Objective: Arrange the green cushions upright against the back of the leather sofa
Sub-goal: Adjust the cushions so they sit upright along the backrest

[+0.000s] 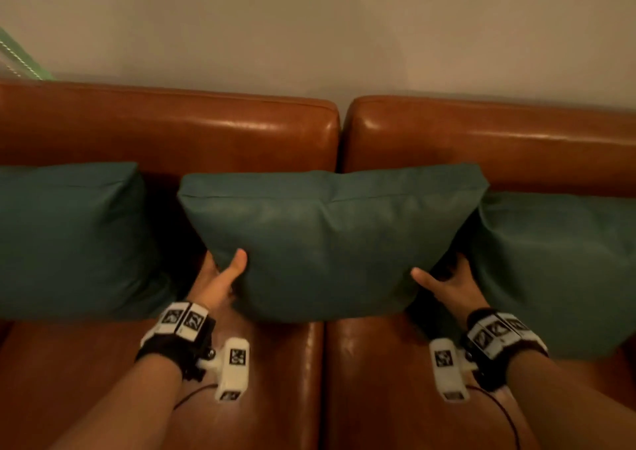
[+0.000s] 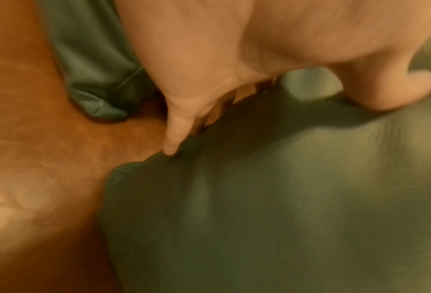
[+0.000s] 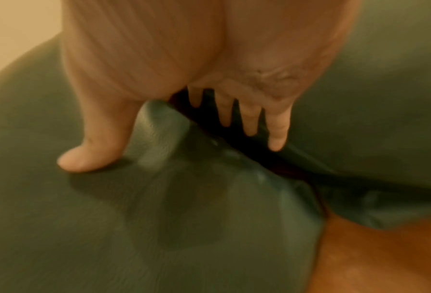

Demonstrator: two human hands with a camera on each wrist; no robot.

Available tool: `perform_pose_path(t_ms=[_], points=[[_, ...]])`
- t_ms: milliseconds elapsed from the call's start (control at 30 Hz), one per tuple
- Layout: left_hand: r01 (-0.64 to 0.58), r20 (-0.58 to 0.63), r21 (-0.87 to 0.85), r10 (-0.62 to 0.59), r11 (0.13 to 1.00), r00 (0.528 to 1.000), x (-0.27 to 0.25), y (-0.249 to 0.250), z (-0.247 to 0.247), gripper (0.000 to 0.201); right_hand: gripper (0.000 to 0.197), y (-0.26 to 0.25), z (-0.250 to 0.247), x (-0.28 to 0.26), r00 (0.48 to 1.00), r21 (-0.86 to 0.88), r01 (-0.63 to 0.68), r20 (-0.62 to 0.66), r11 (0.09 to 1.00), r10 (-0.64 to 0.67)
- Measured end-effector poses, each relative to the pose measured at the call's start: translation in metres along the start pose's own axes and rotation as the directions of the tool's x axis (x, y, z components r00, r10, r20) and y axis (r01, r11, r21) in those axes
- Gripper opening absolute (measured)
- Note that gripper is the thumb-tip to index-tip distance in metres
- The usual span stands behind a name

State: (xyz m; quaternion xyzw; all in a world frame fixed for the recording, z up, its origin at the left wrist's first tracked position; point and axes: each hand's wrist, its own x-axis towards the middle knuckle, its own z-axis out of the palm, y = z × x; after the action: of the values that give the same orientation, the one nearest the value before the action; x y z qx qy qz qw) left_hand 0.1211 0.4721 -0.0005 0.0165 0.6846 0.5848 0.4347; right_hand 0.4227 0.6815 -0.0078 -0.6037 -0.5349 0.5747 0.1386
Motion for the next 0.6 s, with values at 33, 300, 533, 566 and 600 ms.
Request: perform_pose_path(t_ms=[33, 300, 533, 566, 600], points=[[0.012, -0.017, -0.041, -0.013, 0.999, 1.0, -0.001, 0.003, 0.008, 0.032, 0.128, -0.004, 0.003, 0.007, 1.0, 0.012, -0.01, 0.022, 1.0, 0.01], [0.15, 0.005, -0.108, -0.151, 0.983, 0.989, 0.02, 0.012, 0.026, 0.093, 0.124, 0.002, -0.003, 0.002, 0.997, 0.079, -0.048, 0.072, 0.996, 0.042], [0.13, 0.002, -0.136, -0.131, 0.982, 0.991, 0.023, 0.01, 0.028, 0.093, 0.126, -0.006, 0.003, 0.008, 0.996, 0.011, -0.061, 0.06, 0.998, 0.061], [0.122, -0.009, -0.118, -0.124, 0.986, 0.992, 0.021, 0.011, 0.028, 0.095, 0.127, -0.006, 0.004, 0.008, 0.997, 0.01, -0.06, 0.054, 0.998, 0.059], [0.118, -0.017, -0.106, -0.121, 0.987, 0.993, 0.022, 0.011, 0.027, 0.097, 0.128, -0.007, 0.005, 0.008, 0.997, 0.005, -0.056, 0.051, 0.998, 0.056]])
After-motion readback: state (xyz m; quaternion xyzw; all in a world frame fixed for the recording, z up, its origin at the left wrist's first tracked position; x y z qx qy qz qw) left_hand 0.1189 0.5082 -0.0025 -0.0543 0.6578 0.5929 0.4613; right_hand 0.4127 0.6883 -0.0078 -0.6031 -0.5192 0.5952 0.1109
